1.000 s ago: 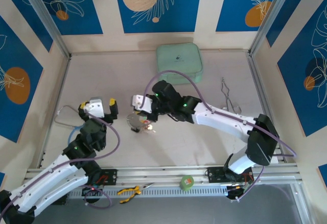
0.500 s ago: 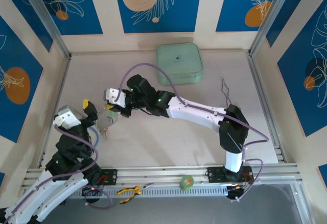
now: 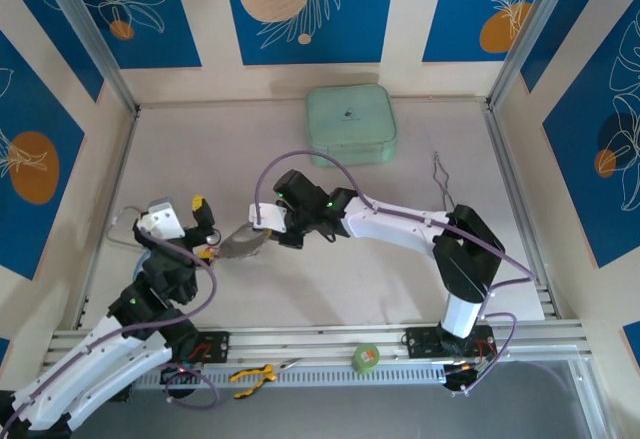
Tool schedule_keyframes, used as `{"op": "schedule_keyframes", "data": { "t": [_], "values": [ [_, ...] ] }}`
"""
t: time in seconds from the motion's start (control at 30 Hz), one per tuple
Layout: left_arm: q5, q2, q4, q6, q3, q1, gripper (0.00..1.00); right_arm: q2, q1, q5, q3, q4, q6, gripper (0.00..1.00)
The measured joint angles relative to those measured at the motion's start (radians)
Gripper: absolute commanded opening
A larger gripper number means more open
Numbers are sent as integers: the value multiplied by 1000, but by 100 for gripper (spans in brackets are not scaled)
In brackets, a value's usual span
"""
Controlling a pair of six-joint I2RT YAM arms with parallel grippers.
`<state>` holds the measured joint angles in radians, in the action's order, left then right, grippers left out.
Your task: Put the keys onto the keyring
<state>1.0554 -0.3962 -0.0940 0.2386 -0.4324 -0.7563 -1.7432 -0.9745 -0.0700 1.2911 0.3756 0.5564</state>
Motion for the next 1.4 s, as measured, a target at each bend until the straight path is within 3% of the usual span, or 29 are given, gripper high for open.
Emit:
{"op": "schedule_keyframes", "data": {
  "t": [0.5,0.6,0.8,0.97,1.07,1.23,1.4],
  "values": [
    [-28,-123,94,0,34,0,94,10,42,-309,-107,264,177,2],
    [-27,-124,93,0,49,0,94,4,52,-328,-123,279,180,7],
    [-27,-150,113,-23,51,0,96,4,90,-342,-148,315,171,36],
    [-51,-206,161,-98,53,18,98,35,137,-320,-185,328,148,44],
    [-108,-249,164,-127,51,68,98,137,181,-246,-226,323,107,46],
    [-229,-338,162,-153,42,190,99,449,343,-68,-377,87,-66,48],
    [-327,-405,242,-217,51,300,99,655,563,-88,-669,-343,-310,48]
  ]
}}
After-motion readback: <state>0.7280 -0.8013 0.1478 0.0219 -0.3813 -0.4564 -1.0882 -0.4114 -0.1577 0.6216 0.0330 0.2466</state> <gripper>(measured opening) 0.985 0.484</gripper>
